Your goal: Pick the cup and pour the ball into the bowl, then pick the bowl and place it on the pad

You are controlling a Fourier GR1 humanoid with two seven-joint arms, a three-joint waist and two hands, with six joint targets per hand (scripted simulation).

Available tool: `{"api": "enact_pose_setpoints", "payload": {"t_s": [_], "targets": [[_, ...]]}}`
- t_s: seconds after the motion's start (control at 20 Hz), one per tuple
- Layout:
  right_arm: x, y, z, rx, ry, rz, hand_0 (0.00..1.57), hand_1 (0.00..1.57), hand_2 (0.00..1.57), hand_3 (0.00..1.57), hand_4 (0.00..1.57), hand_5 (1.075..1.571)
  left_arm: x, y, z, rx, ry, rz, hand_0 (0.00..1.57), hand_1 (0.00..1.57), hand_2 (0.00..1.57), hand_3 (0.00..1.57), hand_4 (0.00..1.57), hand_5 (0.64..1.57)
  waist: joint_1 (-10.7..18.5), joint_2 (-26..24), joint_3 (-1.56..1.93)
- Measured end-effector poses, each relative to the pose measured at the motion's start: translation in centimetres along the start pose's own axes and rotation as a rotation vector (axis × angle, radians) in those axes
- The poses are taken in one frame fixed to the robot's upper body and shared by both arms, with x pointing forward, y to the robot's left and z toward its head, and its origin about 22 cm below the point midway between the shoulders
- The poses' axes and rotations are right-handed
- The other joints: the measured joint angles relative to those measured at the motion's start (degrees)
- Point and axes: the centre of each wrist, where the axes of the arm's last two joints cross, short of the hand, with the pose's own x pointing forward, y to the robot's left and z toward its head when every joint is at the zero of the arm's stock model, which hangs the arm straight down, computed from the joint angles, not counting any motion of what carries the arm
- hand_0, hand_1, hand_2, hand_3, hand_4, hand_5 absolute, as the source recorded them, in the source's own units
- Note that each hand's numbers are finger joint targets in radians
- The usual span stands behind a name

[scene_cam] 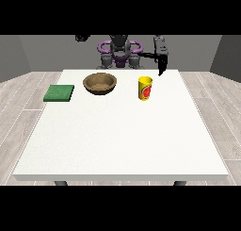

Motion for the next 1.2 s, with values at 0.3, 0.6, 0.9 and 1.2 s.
{"api": "enact_pose_setpoints", "payload": {"t_s": [0.3, 0.6, 0.9, 1.2], "targets": [[0.1, -1.9, 0.4, -0.028, 0.008, 0.003, 0.00, 0.00, 0.00, 0.00, 0.00, 1.568, -3.9, 0.8, 1.2, -0.004, 0.042, -0.009, 0.00, 0.00, 0.00, 0.00, 0.00, 1.437, 0.4, -1.1, 0.00], [-0.3, -3.9, 1.6, -0.029, 0.027, -0.004, 0.00, 0.00, 0.00, 0.00, 0.00, 1.567, -7.0, 0.7, 2.4, 0.010, 0.080, 0.001, 0.00, 0.00, 0.00, 0.00, 0.00, 1.425, -0.3, -1.8, 0.02], [0.5, -5.8, 2.4, -0.007, -0.006, -0.006, 0.00, 0.00, 0.00, 0.00, 0.00, 1.568, -8.2, 1.6, 1.7, 0.059, 0.073, 0.001, 0.00, 0.00, 0.00, 0.00, 0.00, 1.423, -3.1, 0.1, 0.01], [2.9, -7.7, 3.0, 0.010, -0.061, 0.003, 0.00, 0.00, 0.00, 0.00, 0.00, 1.567, -9.3, 2.5, 1.8, 0.098, 0.035, -0.020, 0.00, 0.00, 0.00, 0.00, 0.00, 1.418, -5.4, 2.8, 0.00]]}}
